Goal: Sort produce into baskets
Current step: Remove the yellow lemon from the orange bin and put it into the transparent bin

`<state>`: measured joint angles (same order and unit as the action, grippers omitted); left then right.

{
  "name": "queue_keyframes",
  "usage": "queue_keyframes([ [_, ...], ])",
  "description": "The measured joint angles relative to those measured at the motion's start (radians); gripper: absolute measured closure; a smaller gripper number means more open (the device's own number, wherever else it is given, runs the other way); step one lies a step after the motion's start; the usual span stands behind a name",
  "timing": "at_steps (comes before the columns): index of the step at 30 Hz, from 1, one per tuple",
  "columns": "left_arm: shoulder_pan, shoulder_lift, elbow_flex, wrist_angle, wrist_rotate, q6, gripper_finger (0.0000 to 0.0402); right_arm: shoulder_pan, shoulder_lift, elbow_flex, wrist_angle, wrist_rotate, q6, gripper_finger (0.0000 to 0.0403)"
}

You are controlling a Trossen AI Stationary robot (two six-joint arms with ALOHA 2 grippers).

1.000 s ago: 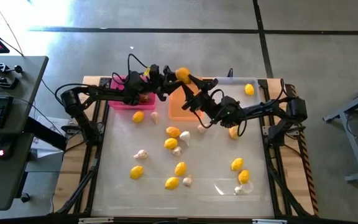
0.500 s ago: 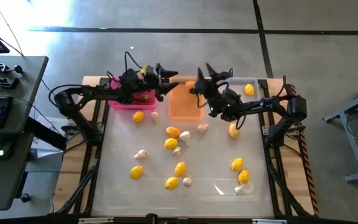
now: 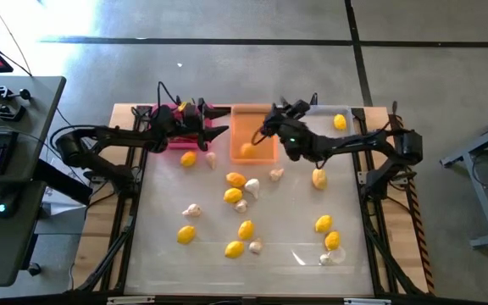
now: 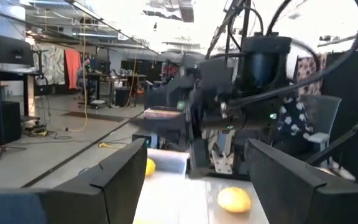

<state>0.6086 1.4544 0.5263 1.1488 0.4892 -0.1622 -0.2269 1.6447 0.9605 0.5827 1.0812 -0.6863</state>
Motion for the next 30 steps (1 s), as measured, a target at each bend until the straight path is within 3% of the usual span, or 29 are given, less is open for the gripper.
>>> queue_keyframes([
  [2,0.000,-0.019,-0.017,-0.005,0.000,0.009,0.0154,-0.020,-0.020,0.044,-0.282,-0.155,0.240,0.0263],
  [5,0.000,-0.038,-0.038,-0.014,0.000,0.009,0.0160,-0.078,-0.030,0.150,-0.626,-0.515,0.536,0.0272],
  [7,0.000,-0.048,-0.043,-0.042,0.000,0.009,0.0162,-0.112,-0.019,0.207,-0.744,-0.719,0.595,0.0273],
  [10,0.000,-0.050,-0.043,-0.068,0.000,0.010,0.0163,-0.144,0.006,0.253,-0.817,-0.903,0.555,0.0268],
  [12,0.000,-0.051,-0.043,-0.080,0.000,0.017,0.0163,-0.155,0.018,0.271,-0.842,-0.962,0.496,0.0259],
  [18,0.000,-0.051,-0.043,-0.147,0.000,0.039,0.0163,-0.167,0.070,0.302,-0.941,-0.989,0.548,0.0206],
  [21,0.000,-0.051,-0.043,-0.176,-0.001,0.077,0.0163,-0.154,0.101,0.303,-0.939,-1.063,0.513,0.0173],
  [24,0.000,-0.051,-0.043,-0.166,-0.001,0.116,0.0163,-0.138,0.148,0.304,-0.929,-1.139,0.422,0.0148],
  [30,0.000,-0.051,-0.043,-0.164,-0.001,0.133,0.0163,-0.124,0.205,0.303,-0.845,-1.143,0.211,0.0135],
])
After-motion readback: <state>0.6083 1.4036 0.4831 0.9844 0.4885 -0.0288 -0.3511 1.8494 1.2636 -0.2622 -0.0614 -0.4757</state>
